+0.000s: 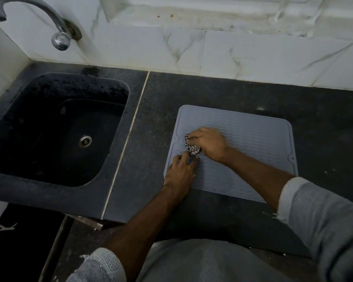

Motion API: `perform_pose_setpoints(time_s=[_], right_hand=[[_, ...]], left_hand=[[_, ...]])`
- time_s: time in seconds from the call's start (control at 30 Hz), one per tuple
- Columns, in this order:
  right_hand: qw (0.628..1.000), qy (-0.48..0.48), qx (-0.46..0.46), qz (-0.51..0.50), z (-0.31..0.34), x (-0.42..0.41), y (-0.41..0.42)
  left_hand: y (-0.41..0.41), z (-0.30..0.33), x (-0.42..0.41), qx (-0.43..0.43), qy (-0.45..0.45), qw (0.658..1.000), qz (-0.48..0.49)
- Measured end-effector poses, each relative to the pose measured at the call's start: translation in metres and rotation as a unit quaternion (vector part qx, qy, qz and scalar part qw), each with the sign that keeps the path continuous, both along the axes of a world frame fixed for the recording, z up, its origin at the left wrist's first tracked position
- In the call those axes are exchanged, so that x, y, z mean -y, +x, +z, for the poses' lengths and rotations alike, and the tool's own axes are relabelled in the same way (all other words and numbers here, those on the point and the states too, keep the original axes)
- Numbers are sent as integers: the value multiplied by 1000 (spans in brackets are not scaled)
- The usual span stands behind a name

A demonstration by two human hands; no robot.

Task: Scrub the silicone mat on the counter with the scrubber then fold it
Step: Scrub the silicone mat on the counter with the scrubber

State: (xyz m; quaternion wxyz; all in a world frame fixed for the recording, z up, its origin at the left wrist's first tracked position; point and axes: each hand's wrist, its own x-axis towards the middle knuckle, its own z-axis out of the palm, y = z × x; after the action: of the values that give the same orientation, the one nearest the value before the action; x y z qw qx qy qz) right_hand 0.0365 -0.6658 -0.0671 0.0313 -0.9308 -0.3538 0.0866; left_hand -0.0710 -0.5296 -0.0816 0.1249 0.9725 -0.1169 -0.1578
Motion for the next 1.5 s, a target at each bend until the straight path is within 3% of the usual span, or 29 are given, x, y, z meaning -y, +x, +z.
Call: perform_pose_setpoints(time_s=[0.17,0.3,0.5,0.6,0.77,1.0,1.3,1.5], right_hand=[[999,23,9,-33,-4,63,-6],[998,13,9,-54,-5,68,-12],[995,60,-21,-78,-8,71,-17],[990,106,-23,-95,-7,68,-21],[984,157,3,-88,1,26,-26],[997,67,10,-24,-7,-48,-37],[999,-12,29,-11,-6,12,-41],[998,55,12,-41,0,-20,-22]], left_hand=[[-2,-5,-3,-15,6,1000,-1],[1,-6,-6,-19,-7,1000,-9],[21,12,-49,-15,-159,987,4],[37,19,-75,2,-116,993,24],[46,14,-89,-52,-65,996,-24],[42,4,-91,-61,-35,997,-13],[44,1,-96,-74,-32,997,-18],[50,6,-91,-98,-5,994,-47]])
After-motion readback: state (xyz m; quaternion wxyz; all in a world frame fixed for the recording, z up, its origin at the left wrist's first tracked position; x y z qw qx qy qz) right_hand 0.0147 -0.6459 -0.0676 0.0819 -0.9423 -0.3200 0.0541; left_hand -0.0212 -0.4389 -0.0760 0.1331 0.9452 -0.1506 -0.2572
